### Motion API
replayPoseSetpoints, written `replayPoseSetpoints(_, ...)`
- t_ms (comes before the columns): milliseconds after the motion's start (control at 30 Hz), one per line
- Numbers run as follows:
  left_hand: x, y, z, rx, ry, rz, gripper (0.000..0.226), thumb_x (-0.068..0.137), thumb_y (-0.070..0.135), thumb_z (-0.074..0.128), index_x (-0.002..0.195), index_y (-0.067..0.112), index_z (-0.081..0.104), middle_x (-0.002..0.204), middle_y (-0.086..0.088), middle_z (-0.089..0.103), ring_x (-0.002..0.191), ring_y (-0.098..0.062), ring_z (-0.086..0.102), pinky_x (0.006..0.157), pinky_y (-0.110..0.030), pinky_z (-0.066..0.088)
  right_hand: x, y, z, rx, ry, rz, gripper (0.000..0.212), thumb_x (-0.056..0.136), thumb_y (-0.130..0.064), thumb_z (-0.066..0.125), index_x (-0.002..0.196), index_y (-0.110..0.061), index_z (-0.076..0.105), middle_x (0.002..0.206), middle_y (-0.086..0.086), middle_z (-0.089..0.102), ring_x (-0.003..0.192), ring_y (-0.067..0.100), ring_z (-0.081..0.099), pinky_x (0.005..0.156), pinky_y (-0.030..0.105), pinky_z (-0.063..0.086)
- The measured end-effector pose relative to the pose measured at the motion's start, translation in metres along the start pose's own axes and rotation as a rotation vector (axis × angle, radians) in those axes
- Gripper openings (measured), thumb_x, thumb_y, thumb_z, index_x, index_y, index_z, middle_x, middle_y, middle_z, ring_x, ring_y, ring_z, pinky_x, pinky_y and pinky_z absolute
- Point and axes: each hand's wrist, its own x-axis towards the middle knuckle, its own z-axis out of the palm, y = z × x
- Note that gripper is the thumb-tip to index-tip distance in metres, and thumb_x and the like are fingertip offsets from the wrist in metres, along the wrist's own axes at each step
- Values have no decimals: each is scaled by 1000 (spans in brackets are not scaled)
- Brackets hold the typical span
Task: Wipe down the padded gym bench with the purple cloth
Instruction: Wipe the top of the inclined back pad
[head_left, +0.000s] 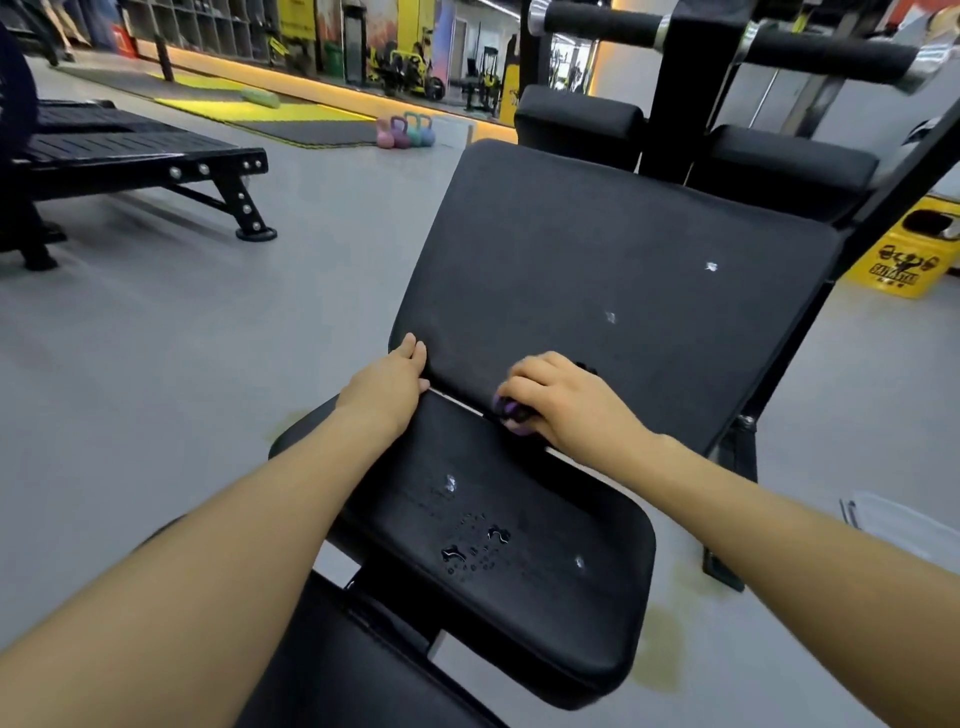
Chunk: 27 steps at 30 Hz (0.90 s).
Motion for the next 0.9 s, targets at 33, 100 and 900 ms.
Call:
replayPoseSetpoints(33,0,1,0,4,1,-2,51,103,23,31,150,13,13,159,5,2,133,-28,39,100,-40,41,17,-3,9,-1,20,22,19,66,-15,76,82,-13,68,86,2,65,74,25,60,65,25,43)
replayPoseSetpoints(100,0,1,-1,5,11,-8,52,103,24,32,150,14,14,159,4,2,134,-27,38,101,-39,40,52,-9,24,40,73,87,18,61,-12,74,77,-10,67,80,4,64,69,27,59,57,26,45)
replayPoseSetpoints(900,0,18,-31,44,2,-3,51,94,20,51,142,12,35,155,0,21,137,-24,33,108,-40,35,8,17,-2,-23,62,91,31,74,-20,76,101,-14,63,103,5,60,84,26,56,61,30,49)
